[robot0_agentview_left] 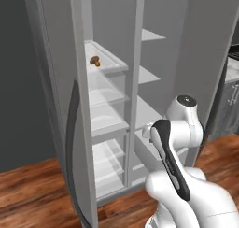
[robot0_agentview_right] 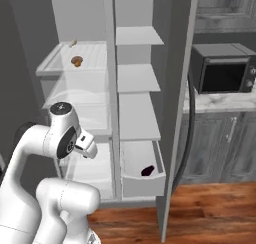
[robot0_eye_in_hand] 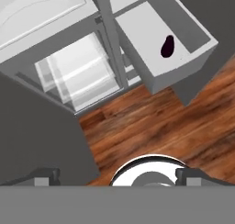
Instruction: Take the mushroom and eggplant from the fridge shelf and place them in the freezer drawer to begin freezing them.
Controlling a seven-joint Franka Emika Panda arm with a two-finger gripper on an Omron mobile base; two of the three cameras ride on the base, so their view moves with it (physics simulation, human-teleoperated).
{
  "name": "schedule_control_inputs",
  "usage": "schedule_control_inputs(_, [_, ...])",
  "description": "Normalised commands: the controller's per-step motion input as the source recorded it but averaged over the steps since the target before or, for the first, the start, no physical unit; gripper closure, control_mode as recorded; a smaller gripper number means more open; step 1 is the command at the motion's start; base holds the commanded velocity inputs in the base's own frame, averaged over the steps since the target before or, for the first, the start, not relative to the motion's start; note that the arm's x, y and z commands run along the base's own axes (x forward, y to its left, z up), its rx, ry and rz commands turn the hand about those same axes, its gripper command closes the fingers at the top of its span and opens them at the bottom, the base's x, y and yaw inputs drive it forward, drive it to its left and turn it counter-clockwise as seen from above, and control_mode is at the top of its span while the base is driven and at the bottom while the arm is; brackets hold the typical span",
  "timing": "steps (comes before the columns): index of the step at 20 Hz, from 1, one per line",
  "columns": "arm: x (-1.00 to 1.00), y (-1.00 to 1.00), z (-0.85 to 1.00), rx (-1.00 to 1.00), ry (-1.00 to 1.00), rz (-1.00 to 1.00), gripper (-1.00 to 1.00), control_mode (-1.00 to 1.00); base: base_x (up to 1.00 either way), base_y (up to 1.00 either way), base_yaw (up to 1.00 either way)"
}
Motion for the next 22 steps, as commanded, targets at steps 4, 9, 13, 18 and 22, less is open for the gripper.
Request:
schedule_control_inputs(4, [0.0,0.0,0.0,0.0,0.0,0.0,-1.0,1.0,0.0,0.39,0.37])
schedule_control_inputs(9, [0.0,0.0,0.0,0.0,0.0,0.0,-1.0,1.0,0.25,0.24,0.23])
schedule_control_inputs(13, [0.0,0.0,0.0,0.0,0.0,0.0,-1.0,1.0,0.61,0.05,0.04])
schedule_control_inputs(18, [0.0,0.0,0.0,0.0,0.0,0.0,-1.0,1.0,0.73,0.0,0.0])
schedule_control_inputs(22, [0.0,0.0,0.0,0.0,0.0,0.0,-1.0,1.0,0.57,0.0,0.0])
